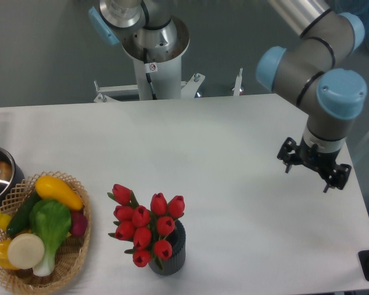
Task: Pick up the flowers from the vase
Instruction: 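Move the open gripper toward the red tulips in the black vase, then lower the gripper around the tulip stems above the vase rim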
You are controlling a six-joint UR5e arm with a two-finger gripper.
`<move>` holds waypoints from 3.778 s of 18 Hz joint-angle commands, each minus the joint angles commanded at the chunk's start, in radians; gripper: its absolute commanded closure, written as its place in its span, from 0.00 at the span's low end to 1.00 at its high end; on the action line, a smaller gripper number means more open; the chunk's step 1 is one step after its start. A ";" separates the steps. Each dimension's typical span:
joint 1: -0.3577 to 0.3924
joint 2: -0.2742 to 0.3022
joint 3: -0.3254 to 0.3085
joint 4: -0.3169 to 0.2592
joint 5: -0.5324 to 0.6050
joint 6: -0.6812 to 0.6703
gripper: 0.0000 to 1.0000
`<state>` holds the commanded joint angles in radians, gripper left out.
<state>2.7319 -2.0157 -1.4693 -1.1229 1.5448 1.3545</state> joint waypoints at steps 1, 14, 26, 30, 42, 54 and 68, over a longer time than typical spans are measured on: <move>0.003 0.011 -0.025 0.015 -0.023 0.000 0.00; 0.028 0.143 -0.195 0.046 -0.373 -0.003 0.00; -0.050 0.198 -0.238 0.071 -0.527 -0.109 0.00; -0.113 0.193 -0.255 0.144 -0.568 -0.110 0.00; -0.155 0.132 -0.240 0.256 -0.793 -0.118 0.00; -0.199 0.046 -0.175 0.298 -0.890 -0.127 0.00; -0.209 0.017 -0.155 0.299 -0.947 -0.152 0.64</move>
<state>2.5234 -1.9987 -1.6245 -0.8237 0.5983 1.2026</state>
